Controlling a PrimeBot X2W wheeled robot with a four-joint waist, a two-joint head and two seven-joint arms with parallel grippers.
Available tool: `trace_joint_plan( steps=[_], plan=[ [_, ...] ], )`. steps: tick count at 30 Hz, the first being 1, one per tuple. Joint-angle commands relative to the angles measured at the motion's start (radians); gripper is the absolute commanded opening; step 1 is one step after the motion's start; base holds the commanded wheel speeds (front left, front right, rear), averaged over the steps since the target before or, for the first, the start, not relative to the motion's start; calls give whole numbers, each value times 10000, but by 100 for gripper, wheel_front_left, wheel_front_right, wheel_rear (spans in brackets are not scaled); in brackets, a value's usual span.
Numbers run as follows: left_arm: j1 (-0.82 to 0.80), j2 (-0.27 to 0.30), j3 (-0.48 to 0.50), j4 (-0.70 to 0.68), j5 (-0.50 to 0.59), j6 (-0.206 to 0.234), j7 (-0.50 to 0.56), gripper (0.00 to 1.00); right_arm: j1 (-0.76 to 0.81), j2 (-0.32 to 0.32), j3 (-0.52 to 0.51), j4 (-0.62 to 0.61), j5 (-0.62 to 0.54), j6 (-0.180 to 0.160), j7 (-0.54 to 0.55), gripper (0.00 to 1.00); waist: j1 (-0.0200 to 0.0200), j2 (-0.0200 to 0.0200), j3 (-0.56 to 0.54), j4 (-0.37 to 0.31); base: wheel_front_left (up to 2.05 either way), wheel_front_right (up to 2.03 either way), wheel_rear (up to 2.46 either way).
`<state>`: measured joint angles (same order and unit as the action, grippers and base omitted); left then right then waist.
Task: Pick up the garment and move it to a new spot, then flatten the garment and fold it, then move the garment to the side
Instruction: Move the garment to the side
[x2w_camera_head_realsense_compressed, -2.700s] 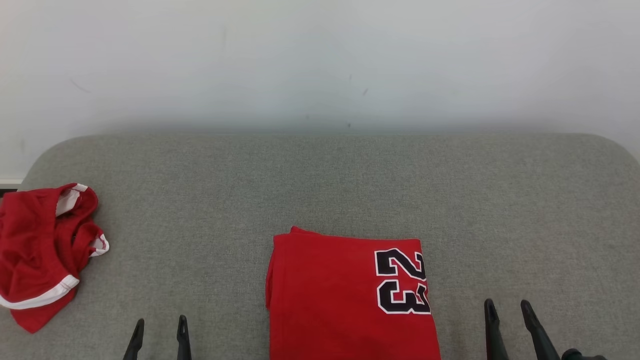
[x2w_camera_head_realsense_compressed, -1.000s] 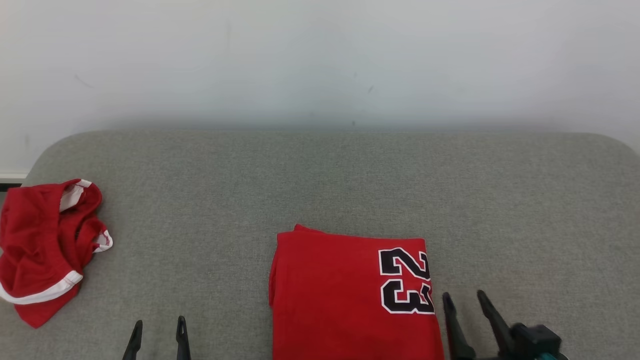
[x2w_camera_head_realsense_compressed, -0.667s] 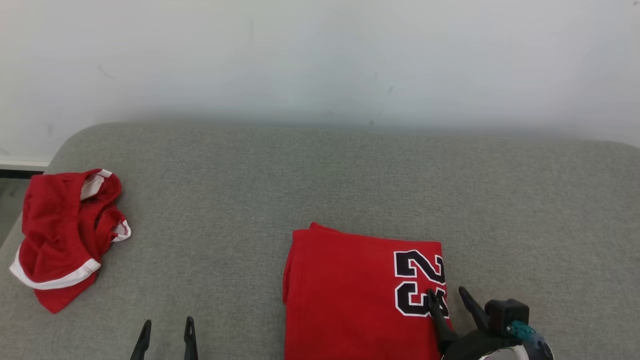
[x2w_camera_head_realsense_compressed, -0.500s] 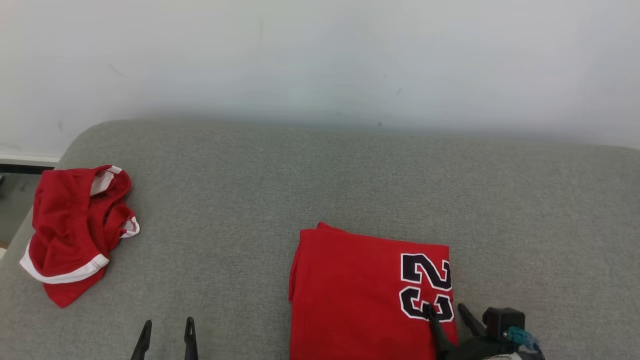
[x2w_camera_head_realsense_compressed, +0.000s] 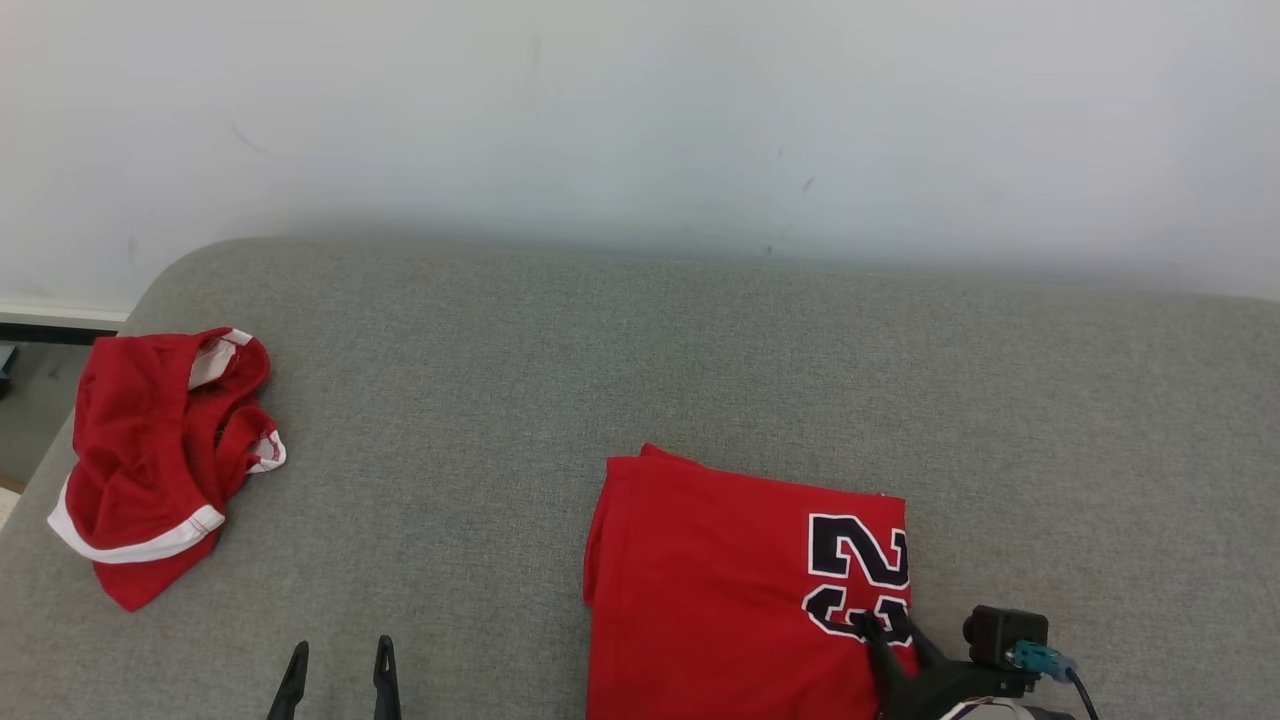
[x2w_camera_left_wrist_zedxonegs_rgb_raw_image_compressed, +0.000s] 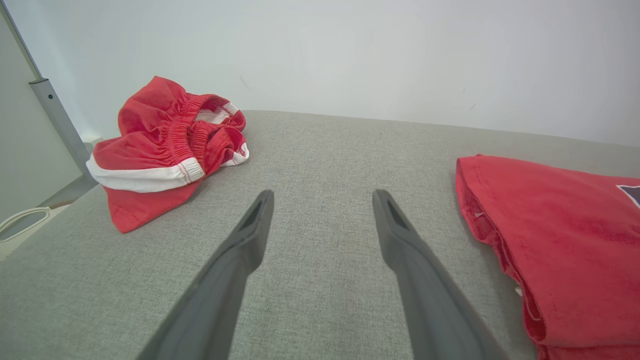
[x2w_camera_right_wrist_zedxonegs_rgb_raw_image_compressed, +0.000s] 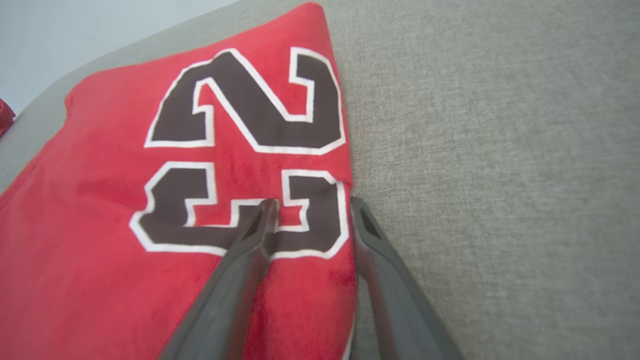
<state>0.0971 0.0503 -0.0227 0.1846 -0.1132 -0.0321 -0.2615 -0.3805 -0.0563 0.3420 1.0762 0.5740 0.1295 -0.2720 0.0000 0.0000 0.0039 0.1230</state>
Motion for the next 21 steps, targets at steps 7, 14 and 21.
trace_joint_plan(
  steps=[7, 14, 21],
  plan=[
    [-91, 1, 128, -65, -189, 129, -31, 100, -840, -361, 61, -183, -261, 18, 71, 0, 0, 0, 190, -298, 0, 0, 0],
    [-234, 0, 209, -192, -279, 116, -31, 100, -1368, -1189, -377, -1288, -1241, 15, 68, 0, 0, 0, 556, -840, 0, 0, 0],
    [-563, -2, 458, -297, -211, -2, -30, 100, -2337, -2505, -439, -1967, -1884, 15, 66, 0, 0, 0, 1131, -1397, 0, 0, 0]
  ],
)
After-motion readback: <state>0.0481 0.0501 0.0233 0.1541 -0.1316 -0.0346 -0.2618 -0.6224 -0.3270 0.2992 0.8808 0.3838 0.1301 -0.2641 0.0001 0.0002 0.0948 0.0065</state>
